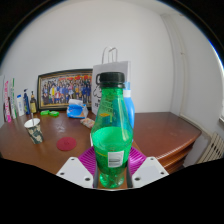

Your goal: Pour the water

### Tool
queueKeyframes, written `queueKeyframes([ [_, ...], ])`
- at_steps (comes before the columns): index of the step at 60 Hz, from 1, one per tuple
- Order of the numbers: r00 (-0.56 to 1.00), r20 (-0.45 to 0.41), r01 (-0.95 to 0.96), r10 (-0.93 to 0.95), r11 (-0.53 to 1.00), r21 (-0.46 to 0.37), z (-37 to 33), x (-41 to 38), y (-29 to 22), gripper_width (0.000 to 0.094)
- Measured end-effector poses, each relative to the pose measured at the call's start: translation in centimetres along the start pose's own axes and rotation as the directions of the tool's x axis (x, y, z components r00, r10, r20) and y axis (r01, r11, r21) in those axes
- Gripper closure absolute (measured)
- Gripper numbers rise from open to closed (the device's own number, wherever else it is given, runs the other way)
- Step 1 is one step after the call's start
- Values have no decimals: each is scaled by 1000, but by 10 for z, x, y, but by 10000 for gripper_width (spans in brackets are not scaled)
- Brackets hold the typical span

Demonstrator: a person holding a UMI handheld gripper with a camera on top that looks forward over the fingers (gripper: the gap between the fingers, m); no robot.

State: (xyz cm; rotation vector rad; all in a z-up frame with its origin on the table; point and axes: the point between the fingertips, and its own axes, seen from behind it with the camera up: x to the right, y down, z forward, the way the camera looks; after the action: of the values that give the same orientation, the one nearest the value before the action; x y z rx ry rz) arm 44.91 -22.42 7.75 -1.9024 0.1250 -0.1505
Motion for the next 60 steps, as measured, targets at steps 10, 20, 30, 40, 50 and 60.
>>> queueKeyframes([
  [10, 997, -29, 72, -73, 997, -12, 1, -8, -14, 555],
  [20, 960, -88, 266, -264, 964, 2, 4, -25, -65, 555],
  [30, 825, -175, 538, -537, 842, -42, 18, -57, -114, 555],
  [40, 524, -234, 819, -819, 559, -126, 39, -94, -148, 557],
  [50, 124, -219, 962, -968, 172, -213, 60, -143, -155, 559],
  [60, -205, -187, 946, -961, -145, -289, 82, -166, -152, 558],
])
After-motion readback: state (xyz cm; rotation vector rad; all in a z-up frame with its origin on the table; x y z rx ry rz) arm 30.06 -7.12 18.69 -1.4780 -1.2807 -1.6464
